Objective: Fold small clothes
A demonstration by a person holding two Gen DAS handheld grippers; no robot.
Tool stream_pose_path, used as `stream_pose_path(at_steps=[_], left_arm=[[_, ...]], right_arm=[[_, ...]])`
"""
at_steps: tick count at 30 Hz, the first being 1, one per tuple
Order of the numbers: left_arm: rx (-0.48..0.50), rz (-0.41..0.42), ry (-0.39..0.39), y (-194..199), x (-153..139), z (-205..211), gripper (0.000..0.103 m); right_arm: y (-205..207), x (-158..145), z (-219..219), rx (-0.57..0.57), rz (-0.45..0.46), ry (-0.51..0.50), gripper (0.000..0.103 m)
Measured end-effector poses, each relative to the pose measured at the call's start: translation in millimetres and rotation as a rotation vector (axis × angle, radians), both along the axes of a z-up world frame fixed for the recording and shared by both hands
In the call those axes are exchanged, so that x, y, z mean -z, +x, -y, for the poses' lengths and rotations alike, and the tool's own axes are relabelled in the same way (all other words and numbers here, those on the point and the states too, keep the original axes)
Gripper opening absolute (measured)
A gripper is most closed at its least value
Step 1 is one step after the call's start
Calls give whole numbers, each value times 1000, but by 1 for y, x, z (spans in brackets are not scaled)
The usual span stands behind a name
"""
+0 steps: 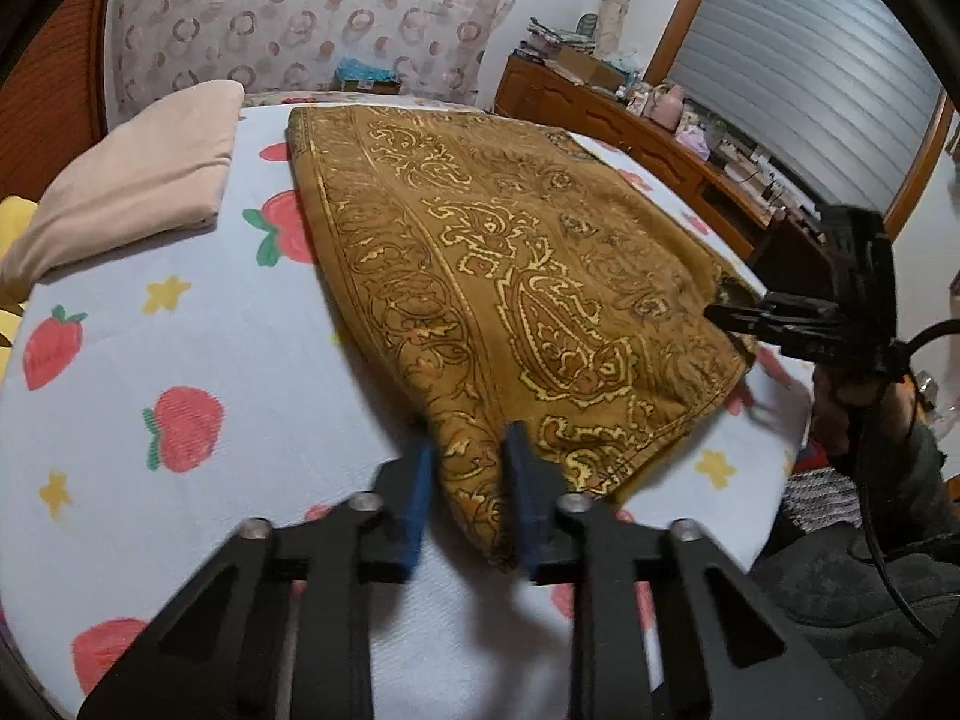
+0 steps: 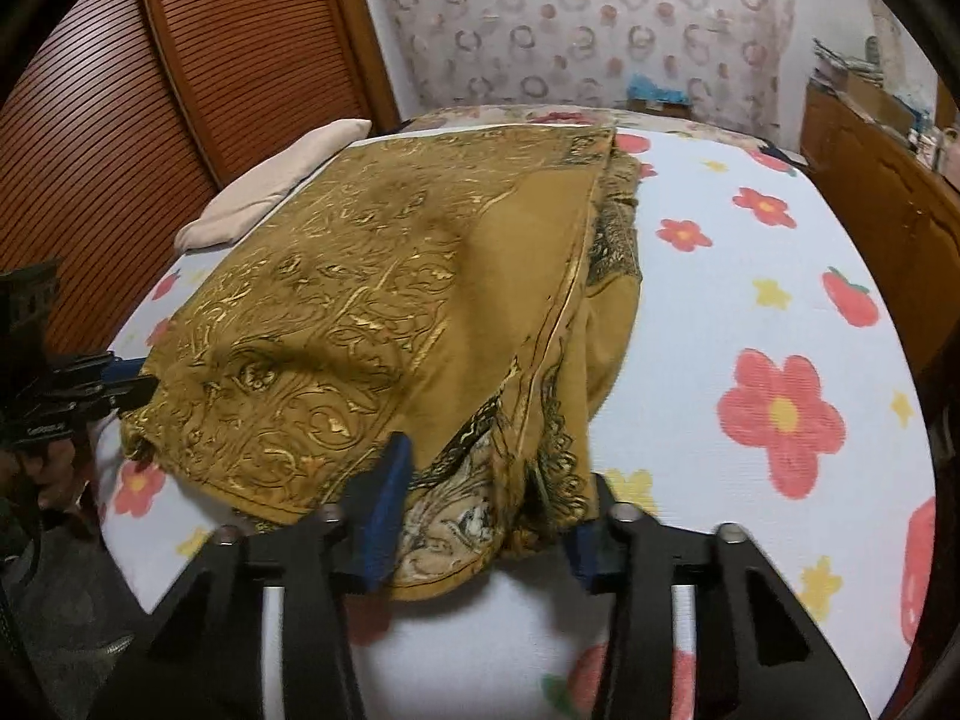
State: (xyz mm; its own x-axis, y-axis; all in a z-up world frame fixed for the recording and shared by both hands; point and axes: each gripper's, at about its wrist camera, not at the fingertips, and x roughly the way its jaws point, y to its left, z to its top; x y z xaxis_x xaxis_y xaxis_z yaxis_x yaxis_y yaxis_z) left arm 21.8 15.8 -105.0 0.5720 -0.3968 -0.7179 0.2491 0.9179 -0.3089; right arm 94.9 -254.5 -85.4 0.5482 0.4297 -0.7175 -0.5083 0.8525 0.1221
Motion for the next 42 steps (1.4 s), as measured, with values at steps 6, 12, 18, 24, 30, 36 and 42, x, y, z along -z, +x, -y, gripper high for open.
stream_pose_path(at_steps=[6, 12, 18, 24, 30, 36, 42], left_arm=[[4, 99, -70, -1, -36, -3, 4], [-36, 209, -103, 36, -90, -10, 4], [-99, 226, -86, 109, -113, -27, 4], [-152, 181, -11, 180, -98, -41, 4], [-178, 106, 17, 221, -73, -54, 4], [-175, 41, 15, 249, -56, -55, 4], [-134, 55, 23, 258, -64, -51, 12]], right_arm=[[3, -19, 14, -34, 20, 132, 8], [29, -63, 15, -54, 77, 233, 8], [100, -95, 11, 8, 70, 303, 8], [181, -79, -17, 74, 25, 235, 8], [226, -73, -44, 60, -15, 194, 19], [237, -87, -34, 57, 19, 195, 55], [209, -89, -48, -37, 118, 85, 55]])
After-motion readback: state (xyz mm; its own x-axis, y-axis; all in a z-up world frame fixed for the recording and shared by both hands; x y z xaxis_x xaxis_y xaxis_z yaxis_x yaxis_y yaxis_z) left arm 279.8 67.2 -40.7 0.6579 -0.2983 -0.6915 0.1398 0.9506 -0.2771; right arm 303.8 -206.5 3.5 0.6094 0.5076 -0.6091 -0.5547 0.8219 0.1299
